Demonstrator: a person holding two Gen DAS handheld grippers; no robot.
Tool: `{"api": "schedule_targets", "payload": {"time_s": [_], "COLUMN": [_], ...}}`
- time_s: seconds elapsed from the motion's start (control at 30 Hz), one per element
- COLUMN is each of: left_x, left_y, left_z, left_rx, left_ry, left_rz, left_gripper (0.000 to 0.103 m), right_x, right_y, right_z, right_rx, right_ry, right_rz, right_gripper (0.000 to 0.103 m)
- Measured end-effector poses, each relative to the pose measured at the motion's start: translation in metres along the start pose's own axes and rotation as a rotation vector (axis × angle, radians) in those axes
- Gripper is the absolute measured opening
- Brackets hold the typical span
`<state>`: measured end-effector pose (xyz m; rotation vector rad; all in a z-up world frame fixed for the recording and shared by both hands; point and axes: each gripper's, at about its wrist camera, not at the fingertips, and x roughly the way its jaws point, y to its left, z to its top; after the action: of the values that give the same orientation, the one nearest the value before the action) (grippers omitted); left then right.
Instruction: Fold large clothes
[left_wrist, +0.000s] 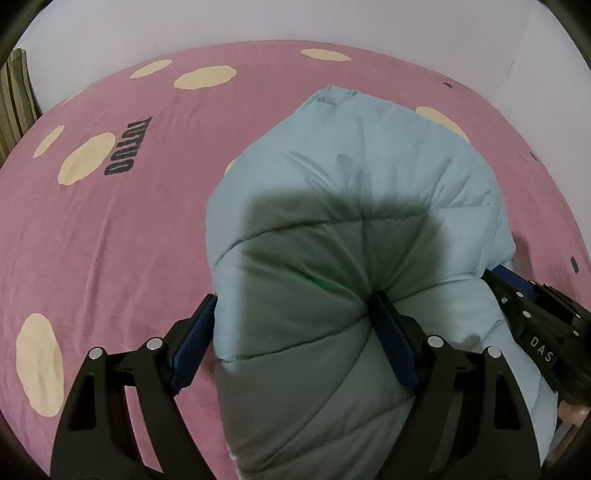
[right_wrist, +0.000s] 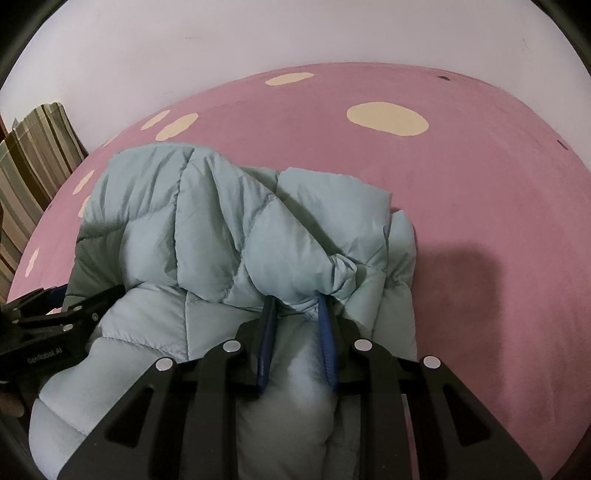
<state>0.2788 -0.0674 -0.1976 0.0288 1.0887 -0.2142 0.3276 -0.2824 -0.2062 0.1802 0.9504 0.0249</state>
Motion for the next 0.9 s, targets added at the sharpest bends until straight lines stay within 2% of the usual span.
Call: {"api": "schedule_targets", "payload": {"time_s": [0.47,0.73,0.77,0.9], "left_x": [0.012,-0.008,-0.014,-0.039], "left_y": [0.002,0.006,0.008,0.021], "left_z": [-0.001,-0.003,-0.004,-0.013], "left_rx": [0.002,-0.016,-0.028,-0.093], "left_ry": [0.015,-0.014,-0.019,-0.034], "left_rz": [-0.003,-0.018,-0.021,-0.049], "left_gripper": [0.084,0.083,0.083,0.083], "right_x": [0.002,-0.007,-0.011,-0.036], "right_y": [0.003,0.006,0.008,0.007], "right_z": [-0.004,-0.005,-0.005,-0.006], "right_rx": [0.000,-0.017,-0.021,-0.007], "right_ry": [-0.022,-0.051,-0.054,-0.087], "right_rz": [-0.028,-0.044,-0.050,-0.053], "right_gripper": [0.022,0.025,0.026,0.049]}}
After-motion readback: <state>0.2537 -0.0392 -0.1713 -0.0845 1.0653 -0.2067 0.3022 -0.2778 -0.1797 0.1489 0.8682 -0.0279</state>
